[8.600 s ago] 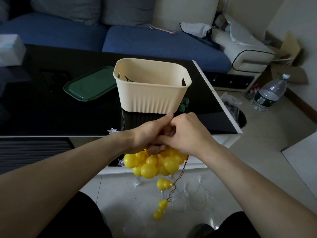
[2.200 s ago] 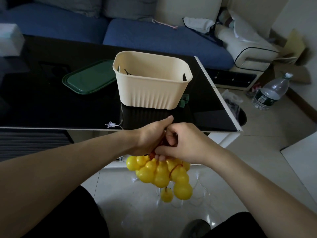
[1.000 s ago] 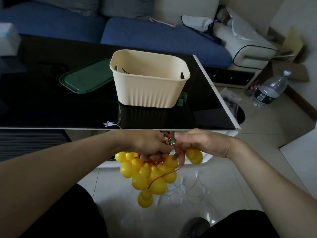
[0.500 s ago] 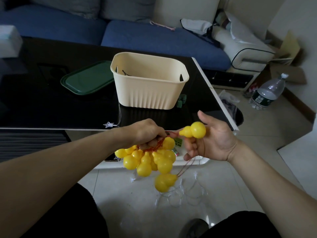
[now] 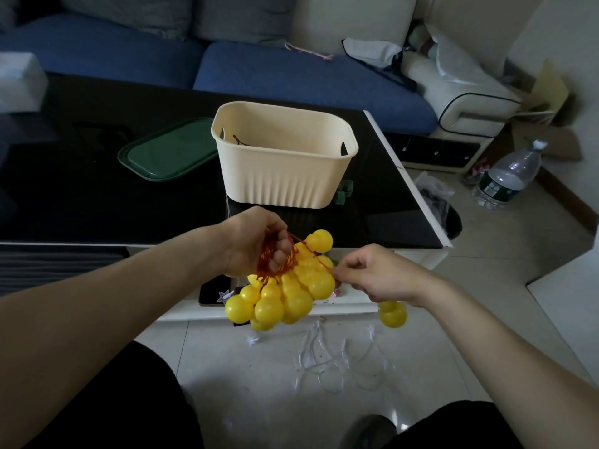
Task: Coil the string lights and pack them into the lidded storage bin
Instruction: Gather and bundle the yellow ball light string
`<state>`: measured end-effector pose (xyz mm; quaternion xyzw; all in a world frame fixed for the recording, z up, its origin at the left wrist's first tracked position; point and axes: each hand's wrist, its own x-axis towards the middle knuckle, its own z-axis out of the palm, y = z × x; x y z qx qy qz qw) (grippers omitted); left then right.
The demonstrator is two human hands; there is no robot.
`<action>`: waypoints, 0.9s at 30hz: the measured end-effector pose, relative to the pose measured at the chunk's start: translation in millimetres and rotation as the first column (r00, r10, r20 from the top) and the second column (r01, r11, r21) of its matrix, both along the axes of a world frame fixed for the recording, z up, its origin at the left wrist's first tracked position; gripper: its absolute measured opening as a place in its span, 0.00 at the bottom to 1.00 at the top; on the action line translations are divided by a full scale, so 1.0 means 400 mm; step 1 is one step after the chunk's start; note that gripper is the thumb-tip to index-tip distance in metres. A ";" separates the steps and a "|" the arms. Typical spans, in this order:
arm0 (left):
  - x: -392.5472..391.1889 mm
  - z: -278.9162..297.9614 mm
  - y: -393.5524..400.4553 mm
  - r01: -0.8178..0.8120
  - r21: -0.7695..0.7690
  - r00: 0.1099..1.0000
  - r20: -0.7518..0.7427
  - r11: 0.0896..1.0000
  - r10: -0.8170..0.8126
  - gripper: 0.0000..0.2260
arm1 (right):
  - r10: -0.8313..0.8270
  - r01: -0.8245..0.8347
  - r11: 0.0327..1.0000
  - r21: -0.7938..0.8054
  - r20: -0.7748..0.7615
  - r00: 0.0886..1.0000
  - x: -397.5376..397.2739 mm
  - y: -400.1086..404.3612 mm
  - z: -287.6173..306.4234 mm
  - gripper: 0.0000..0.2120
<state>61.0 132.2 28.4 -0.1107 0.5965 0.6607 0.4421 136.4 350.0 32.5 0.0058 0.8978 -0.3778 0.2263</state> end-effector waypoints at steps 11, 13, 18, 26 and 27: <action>0.031 0.018 0.036 -0.140 0.186 0.989 -0.013 0.973 0.145 0.09 | 0.166 -0.101 0.963 0.249 -0.256 0.952 0.014 -0.067 0.029 0.14; 0.039 0.020 0.042 -0.130 0.216 0.989 -0.042 0.968 0.142 0.09 | 0.183 -0.114 0.960 0.257 -0.259 0.949 0.014 -0.068 0.030 0.16; 0.052 0.019 0.048 -0.083 0.248 0.986 -0.118 0.965 0.115 0.10 | 0.134 -0.058 0.972 0.227 -0.337 0.932 0.007 -0.063 0.023 0.18; 0.067 0.012 0.062 0.013 0.305 0.977 -0.207 0.952 0.053 0.09 | 0.221 -0.125 0.951 0.283 -0.338 0.915 0.006 -0.071 0.016 0.19; 0.069 0.013 0.064 0.035 0.308 0.975 -0.218 0.951 0.034 0.08 | 0.238 -0.140 0.946 0.291 -0.336 0.911 0.007 -0.074 0.014 0.20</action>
